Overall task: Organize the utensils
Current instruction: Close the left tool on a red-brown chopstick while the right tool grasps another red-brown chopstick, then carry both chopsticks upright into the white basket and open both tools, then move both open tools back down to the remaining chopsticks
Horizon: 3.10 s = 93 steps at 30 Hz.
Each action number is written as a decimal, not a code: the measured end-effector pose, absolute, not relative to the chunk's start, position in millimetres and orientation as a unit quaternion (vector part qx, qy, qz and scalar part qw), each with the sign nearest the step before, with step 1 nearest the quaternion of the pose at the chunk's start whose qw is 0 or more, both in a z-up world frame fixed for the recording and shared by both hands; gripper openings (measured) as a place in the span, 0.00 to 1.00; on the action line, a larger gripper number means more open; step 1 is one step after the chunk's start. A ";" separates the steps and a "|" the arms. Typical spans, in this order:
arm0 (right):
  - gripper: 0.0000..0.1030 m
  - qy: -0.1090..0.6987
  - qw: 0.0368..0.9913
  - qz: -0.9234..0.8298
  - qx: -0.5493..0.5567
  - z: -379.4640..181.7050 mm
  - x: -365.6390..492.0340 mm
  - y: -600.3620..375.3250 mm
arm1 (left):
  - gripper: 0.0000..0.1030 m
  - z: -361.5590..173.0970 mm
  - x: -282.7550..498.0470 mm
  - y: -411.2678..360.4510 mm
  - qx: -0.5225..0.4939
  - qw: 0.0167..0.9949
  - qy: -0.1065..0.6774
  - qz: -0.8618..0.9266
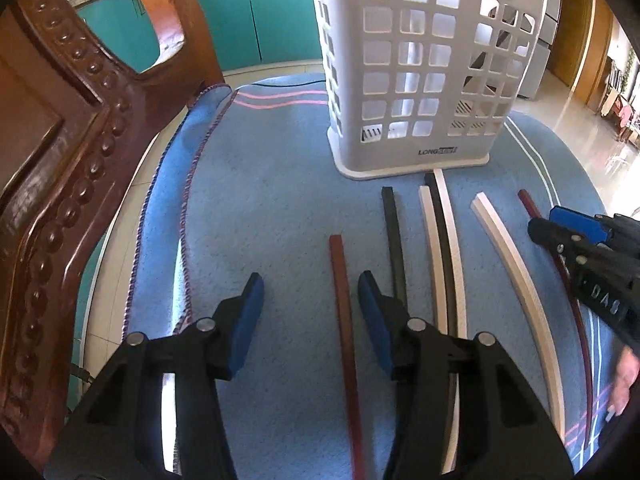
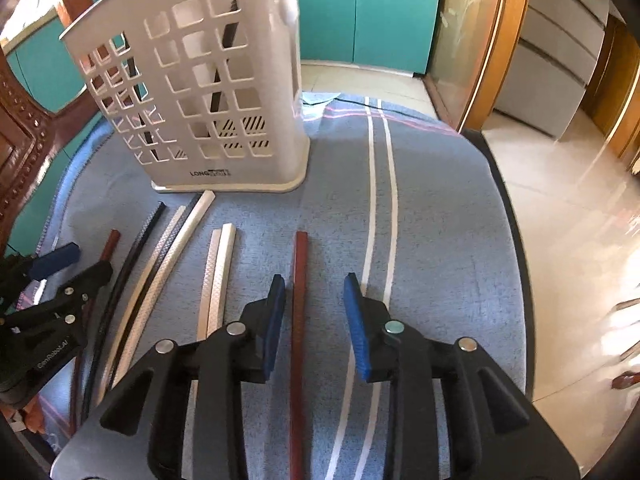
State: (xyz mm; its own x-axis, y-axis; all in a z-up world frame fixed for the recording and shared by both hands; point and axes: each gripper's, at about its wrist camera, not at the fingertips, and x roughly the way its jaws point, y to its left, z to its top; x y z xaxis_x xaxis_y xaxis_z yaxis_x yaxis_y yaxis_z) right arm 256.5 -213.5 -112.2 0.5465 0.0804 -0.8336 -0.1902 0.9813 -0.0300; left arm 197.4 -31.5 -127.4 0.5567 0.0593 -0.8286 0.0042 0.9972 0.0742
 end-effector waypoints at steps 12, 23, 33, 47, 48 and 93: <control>0.07 0.478 0.872 0.098 -0.042 -109.8 263.6 -219.8 | 0.29 -119.7 202.2 -42.6 0.028 0.878 0.477 -0.008; 0.06 0.403 0.900 0.162 0.033 -61.3 250.4 -239.4 | 0.07 -87.8 184.4 -46.6 0.011 0.902 0.429 -0.053; 0.07 0.260 0.923 0.256 0.119 62.4 208.2 -275.5 | 0.07 48.4 117.6 -17.1 -0.049 0.959 0.260 -0.101; 0.07 0.041 0.968 0.180 0.172 157.7 239.6 -280.1 | 0.07 167.5 125.3 30.3 -0.138 0.987 0.049 -0.062; 0.07 0.048 0.971 0.171 0.162 151.9 248.3 -275.7 | 0.07 166.4 133.0 31.2 -0.137 0.988 0.042 -0.052; 0.45 0.136 0.958 0.246 0.055 107.6 197.9 -243.3 | 0.15 66.0 156.8 -6.1 -0.066 0.988 0.139 -0.032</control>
